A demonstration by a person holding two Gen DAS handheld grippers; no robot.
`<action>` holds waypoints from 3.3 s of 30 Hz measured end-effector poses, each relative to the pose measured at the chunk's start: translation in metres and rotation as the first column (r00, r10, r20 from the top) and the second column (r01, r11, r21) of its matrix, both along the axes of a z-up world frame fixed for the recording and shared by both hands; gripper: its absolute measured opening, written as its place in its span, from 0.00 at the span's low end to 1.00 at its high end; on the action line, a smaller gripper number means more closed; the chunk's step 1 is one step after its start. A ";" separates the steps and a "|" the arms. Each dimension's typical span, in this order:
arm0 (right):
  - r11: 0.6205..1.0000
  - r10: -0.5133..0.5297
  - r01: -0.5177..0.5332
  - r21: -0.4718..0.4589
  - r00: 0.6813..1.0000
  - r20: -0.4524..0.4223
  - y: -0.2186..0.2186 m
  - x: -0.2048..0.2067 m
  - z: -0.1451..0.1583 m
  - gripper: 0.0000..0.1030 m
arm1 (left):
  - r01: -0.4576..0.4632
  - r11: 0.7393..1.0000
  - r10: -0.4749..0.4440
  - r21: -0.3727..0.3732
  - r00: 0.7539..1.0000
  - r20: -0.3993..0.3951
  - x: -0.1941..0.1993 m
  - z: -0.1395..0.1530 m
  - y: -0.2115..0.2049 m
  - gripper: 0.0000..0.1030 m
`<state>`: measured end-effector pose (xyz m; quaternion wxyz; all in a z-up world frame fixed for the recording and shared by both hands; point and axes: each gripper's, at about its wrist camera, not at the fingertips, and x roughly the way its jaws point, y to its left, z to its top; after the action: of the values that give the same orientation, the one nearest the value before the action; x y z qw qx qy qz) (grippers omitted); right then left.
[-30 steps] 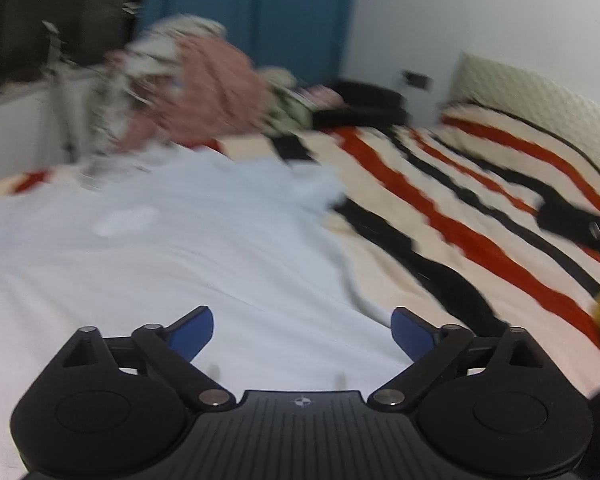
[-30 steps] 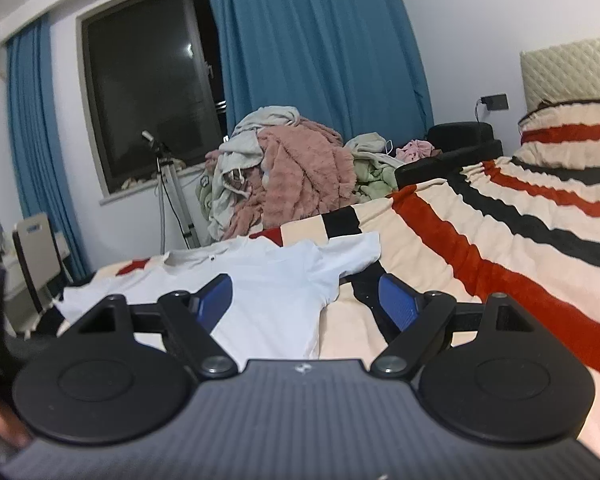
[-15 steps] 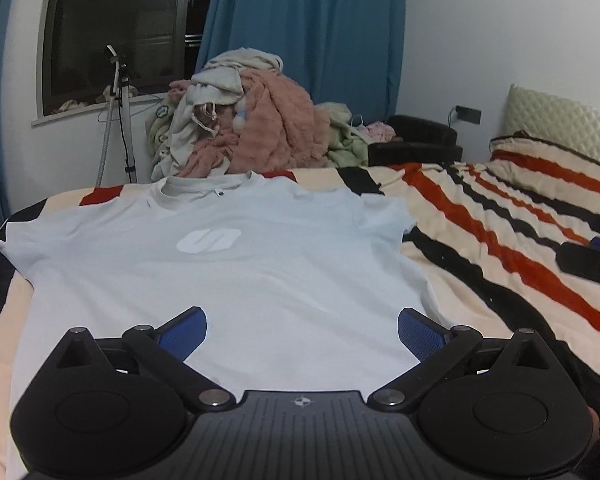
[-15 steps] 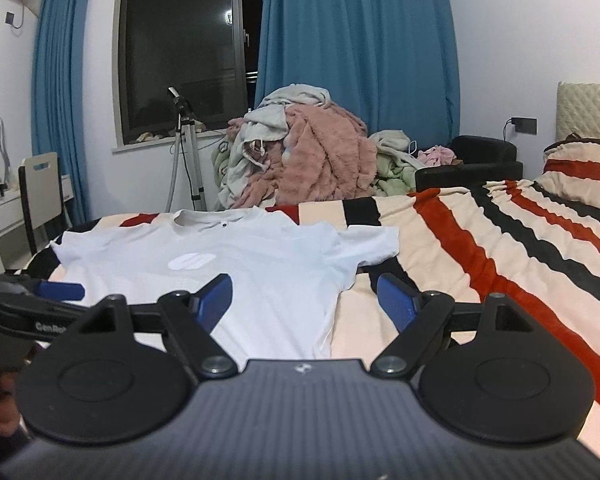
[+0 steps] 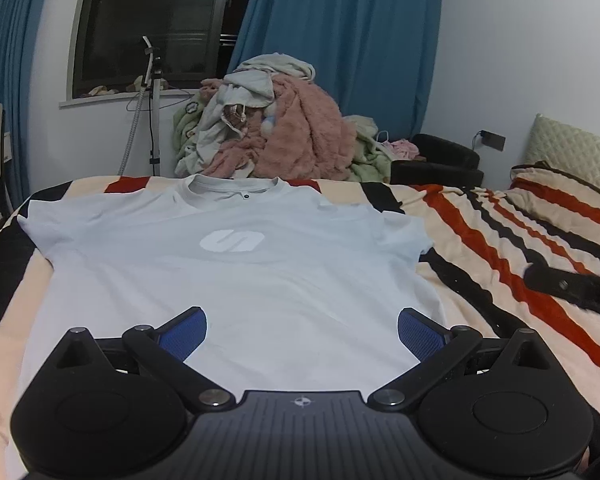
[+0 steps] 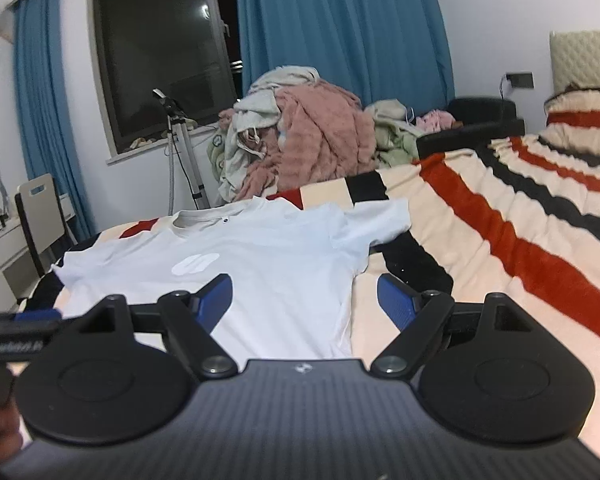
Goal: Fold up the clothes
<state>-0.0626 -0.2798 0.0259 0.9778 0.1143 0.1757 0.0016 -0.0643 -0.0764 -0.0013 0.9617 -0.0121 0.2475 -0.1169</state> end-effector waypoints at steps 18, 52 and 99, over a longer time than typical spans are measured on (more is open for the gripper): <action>0.969 -0.061 0.084 0.231 0.993 -0.104 -0.037 0.104 -0.033 0.79 | -0.112 0.994 0.113 0.018 0.993 -0.042 0.008 -0.020 0.007 1.00; 0.618 -0.151 0.123 0.776 0.988 -0.036 -0.115 0.291 -0.185 0.32 | -0.276 0.956 0.247 -0.096 0.940 -0.236 0.094 -0.076 0.026 1.00; 0.425 -0.251 0.205 0.882 0.963 -0.103 -0.130 0.230 -0.166 0.68 | -0.374 0.884 0.319 -0.281 0.921 -0.224 0.055 -0.044 0.055 1.00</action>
<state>0.1676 -0.4096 -0.1397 0.7699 0.6275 0.1104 -0.0369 -0.0093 -0.0215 -0.0454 0.9273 -0.2214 0.3010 0.0203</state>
